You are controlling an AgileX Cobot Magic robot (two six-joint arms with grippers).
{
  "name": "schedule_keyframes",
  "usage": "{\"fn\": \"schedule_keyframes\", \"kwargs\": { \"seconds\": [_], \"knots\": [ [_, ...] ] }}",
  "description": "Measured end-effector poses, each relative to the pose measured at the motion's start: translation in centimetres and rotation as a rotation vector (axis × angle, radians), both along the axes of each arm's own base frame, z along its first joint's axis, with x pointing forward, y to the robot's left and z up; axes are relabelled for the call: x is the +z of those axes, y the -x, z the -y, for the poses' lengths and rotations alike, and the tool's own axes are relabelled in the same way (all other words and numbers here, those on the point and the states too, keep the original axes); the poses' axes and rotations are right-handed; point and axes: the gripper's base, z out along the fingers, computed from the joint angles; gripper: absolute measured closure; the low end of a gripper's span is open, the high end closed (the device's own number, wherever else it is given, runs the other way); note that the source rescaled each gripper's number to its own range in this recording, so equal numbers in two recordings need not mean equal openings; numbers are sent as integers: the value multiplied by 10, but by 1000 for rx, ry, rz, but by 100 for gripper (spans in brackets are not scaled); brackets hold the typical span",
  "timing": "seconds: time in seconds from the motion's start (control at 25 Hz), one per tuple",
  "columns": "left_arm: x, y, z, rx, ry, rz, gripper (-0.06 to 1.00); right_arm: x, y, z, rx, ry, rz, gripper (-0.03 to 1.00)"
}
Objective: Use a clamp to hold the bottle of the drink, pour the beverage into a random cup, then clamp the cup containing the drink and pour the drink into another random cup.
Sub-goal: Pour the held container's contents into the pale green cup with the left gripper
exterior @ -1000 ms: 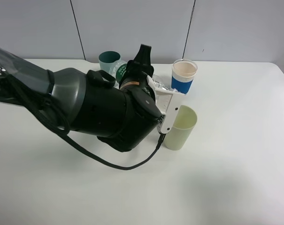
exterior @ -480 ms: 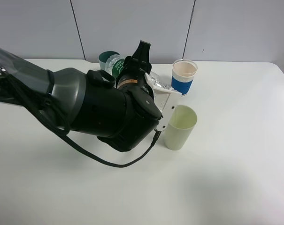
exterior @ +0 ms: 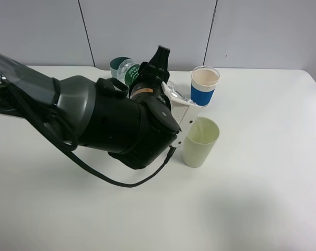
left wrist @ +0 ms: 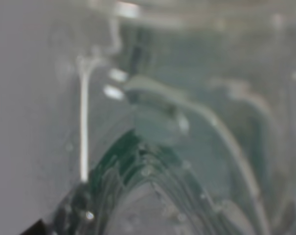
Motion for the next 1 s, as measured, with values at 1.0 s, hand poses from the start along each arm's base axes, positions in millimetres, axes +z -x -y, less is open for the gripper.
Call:
{"fn": "schedule_keyframes", "kwargs": {
  "seconds": [1.0],
  "knots": [
    [10,-3,6,-96,-105,100,91,0,0,0,0,0,0,46]
  ]
}}
